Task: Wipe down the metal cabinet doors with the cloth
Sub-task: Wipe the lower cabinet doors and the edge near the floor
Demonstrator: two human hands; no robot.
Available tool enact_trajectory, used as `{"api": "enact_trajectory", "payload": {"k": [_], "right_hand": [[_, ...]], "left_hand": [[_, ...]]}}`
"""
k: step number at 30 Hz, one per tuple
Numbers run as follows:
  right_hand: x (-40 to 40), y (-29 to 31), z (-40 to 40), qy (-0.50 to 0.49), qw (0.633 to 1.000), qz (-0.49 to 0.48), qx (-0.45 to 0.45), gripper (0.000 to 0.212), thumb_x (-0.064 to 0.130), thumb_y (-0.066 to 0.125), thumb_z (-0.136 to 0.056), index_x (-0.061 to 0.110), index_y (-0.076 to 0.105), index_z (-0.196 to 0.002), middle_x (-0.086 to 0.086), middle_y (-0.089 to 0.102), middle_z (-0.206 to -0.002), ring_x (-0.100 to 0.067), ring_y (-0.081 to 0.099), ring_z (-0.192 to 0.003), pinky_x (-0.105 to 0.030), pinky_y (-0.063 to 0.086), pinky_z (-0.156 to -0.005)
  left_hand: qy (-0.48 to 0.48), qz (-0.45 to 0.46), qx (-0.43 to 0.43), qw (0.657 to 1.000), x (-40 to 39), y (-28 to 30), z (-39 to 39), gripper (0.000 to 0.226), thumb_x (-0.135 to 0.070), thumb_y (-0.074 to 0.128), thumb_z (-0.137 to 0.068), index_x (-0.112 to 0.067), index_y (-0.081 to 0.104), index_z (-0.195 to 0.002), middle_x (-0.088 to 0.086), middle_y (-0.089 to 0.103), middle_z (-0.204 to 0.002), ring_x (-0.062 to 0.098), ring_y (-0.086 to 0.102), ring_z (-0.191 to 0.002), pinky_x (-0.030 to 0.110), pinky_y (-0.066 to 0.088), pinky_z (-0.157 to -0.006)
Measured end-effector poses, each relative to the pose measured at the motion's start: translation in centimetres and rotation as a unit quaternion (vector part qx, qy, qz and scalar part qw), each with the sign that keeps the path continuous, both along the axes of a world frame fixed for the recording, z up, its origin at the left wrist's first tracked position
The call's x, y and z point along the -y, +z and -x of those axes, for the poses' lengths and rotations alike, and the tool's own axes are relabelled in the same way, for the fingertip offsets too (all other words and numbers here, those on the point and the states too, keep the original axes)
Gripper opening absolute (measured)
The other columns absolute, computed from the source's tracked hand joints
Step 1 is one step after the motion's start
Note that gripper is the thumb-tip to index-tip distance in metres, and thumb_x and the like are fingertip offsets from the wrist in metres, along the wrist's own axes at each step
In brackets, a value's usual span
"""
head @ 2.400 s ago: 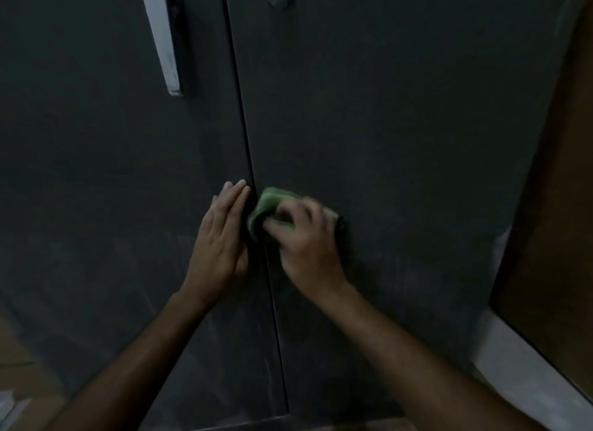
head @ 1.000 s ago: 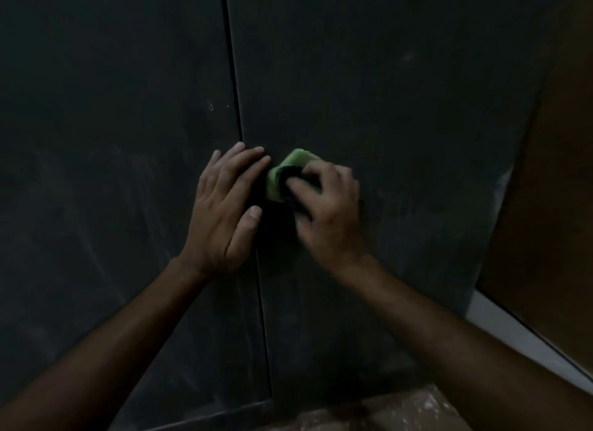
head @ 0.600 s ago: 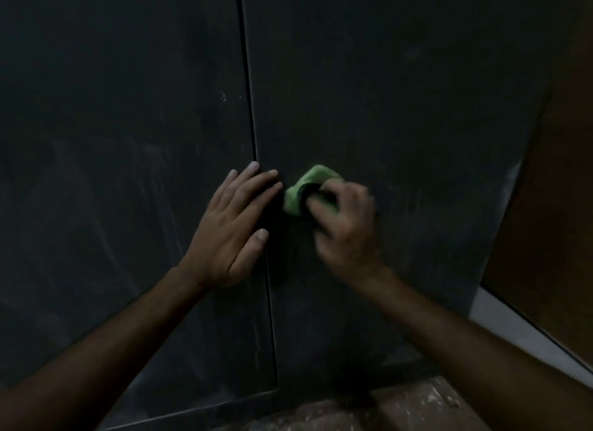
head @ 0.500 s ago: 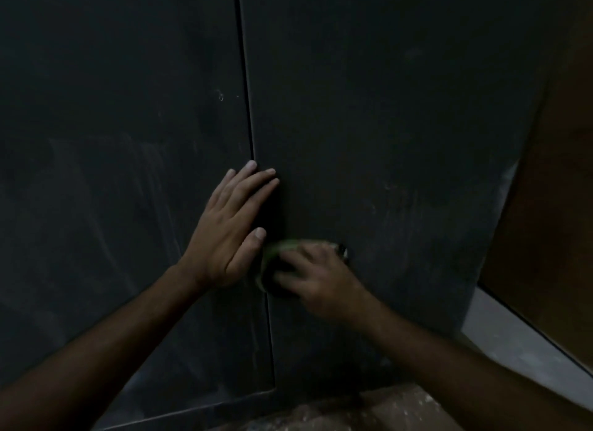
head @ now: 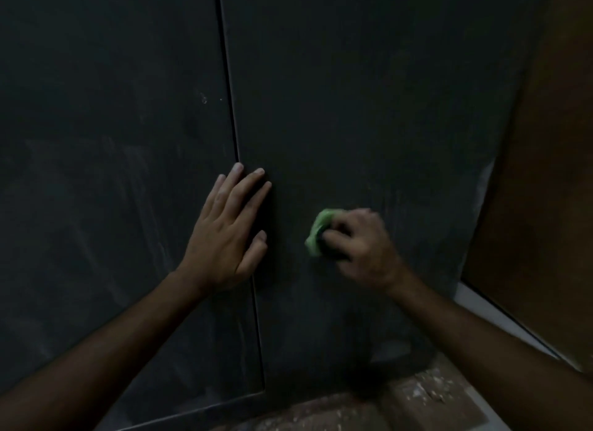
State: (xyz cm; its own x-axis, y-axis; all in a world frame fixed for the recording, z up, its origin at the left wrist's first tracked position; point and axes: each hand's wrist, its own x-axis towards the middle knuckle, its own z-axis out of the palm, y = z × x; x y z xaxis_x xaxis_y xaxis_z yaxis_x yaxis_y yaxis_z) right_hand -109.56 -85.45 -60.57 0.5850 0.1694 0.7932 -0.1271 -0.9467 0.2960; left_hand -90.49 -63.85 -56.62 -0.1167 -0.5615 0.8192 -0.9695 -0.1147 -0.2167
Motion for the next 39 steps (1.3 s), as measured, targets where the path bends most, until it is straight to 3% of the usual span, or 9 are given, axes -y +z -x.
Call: {"api": "enact_trajectory", "payload": {"k": [5, 11, 16, 22, 28, 32, 34, 36, 39], "right_hand": [[-0.2, 3.2, -1.6, -0.117, 0.926, -0.251, 0.258, 0.040, 0.018, 0.056, -0.074, 0.014, 0.056, -0.115, -0.016, 0.053, -0.118, -0.038, 0.049, -0.100, -0.047, 0.048, -0.085], [2.4, -1.3, 2.0, -0.087, 0.989, -0.092, 0.079, 0.045, 0.020, 0.061, -0.080, 0.009, 0.058, -0.124, -0.028, 0.063, -0.120, -0.051, 0.062, -0.100, -0.054, 0.053, -0.087], [5.9, 3.7, 1.8, -0.194, 0.834, -0.378, 0.351, 0.048, 0.023, 0.052, -0.096, -0.005, 0.049, -0.134, -0.029, 0.047, -0.133, -0.047, 0.052, -0.119, -0.051, 0.044, -0.102], [3.3, -2.6, 2.1, -0.148, 0.975, -0.117, 0.114, 0.047, 0.023, 0.054, -0.082, 0.005, 0.050, -0.125, -0.023, 0.050, -0.130, -0.048, 0.058, -0.102, -0.054, 0.057, -0.083], [6.8, 3.1, 2.3, -0.249, 0.782, -0.435, 0.371, 0.051, 0.026, 0.045, -0.099, -0.006, 0.045, -0.138, -0.031, 0.043, -0.140, -0.048, 0.048, -0.124, -0.047, 0.039, -0.104], [4.5, -0.1, 1.4, -0.220, 0.934, -0.182, 0.212, 0.042, 0.020, 0.065, -0.092, -0.006, 0.060, -0.125, -0.036, 0.050, -0.134, -0.048, 0.050, -0.116, -0.049, 0.046, -0.099], [5.2, -2.7, 3.8, -0.217, 0.955, -0.167, 0.117, 0.044, 0.005, 0.076, -0.082, -0.010, 0.062, -0.121, -0.039, 0.052, -0.131, -0.054, 0.058, -0.108, -0.055, 0.056, -0.090], [6.9, -1.6, 5.8, -0.264, 0.916, -0.256, 0.162, 0.041, 0.006, 0.066, -0.092, -0.010, 0.057, -0.129, -0.035, 0.046, -0.139, -0.053, 0.058, -0.112, -0.051, 0.052, -0.096], [9.3, 4.3, 5.8, -0.325, 0.773, -0.423, 0.342, 0.035, 0.023, 0.046, -0.104, -0.001, 0.052, -0.130, -0.025, 0.041, -0.141, -0.045, 0.053, -0.115, -0.042, 0.039, -0.102]], "left_hand": [[0.026, 0.012, 0.014, 0.999, 0.7, -0.5, 0.2, 0.073, -0.038, 0.051, -0.096, -0.001, 0.040, -0.158, 0.021, 0.028, -0.169, 0.042, 0.011, -0.161, 0.056, 0.008, -0.131], [0.065, 0.013, 0.030, 0.997, 1.5, -0.9, 0.8, 0.081, -0.040, 0.056, -0.090, -0.004, 0.038, -0.160, 0.019, 0.024, -0.171, 0.046, 0.007, -0.160, 0.059, 0.005, -0.130], [0.071, 0.028, 0.047, 0.996, 1.8, -1.1, 0.1, 0.083, -0.039, 0.059, -0.088, -0.005, 0.037, -0.160, 0.017, 0.024, -0.171, 0.045, 0.005, -0.161, 0.058, 0.005, -0.131], [0.074, 0.045, 0.038, 0.996, 2.8, -1.4, 0.6, 0.082, -0.040, 0.060, -0.088, -0.005, 0.039, -0.160, 0.016, 0.025, -0.171, 0.046, 0.001, -0.160, 0.062, 0.008, -0.129], [0.085, 0.032, 0.053, 0.994, 2.8, -1.5, 0.1, 0.083, -0.042, 0.057, -0.089, -0.006, 0.037, -0.161, 0.016, 0.023, -0.172, 0.047, 0.001, -0.160, 0.067, 0.015, -0.127], [0.086, 0.041, 0.041, 0.995, 3.1, -1.6, 0.4, 0.082, -0.043, 0.056, -0.090, -0.006, 0.037, -0.161, 0.017, 0.024, -0.171, 0.047, -0.002, -0.160, 0.065, 0.011, -0.128], [0.088, 0.039, 0.045, 0.994, 3.0, -1.6, 0.3, 0.083, -0.044, 0.056, -0.089, -0.007, 0.037, -0.161, 0.016, 0.024, -0.171, 0.047, -0.002, -0.160, 0.065, 0.013, -0.127], [0.091, 0.032, 0.053, 0.994, 2.8, -1.4, 0.2, 0.083, -0.045, 0.055, -0.089, -0.009, 0.036, -0.162, 0.016, 0.023, -0.171, 0.047, 0.000, -0.160, 0.064, 0.015, -0.128], [0.095, 0.027, 0.051, 0.994, 2.6, -1.2, 0.6, 0.082, -0.044, 0.055, -0.089, -0.008, 0.037, -0.161, 0.016, 0.024, -0.171, 0.049, 0.003, -0.159, 0.064, 0.018, -0.127]]}}
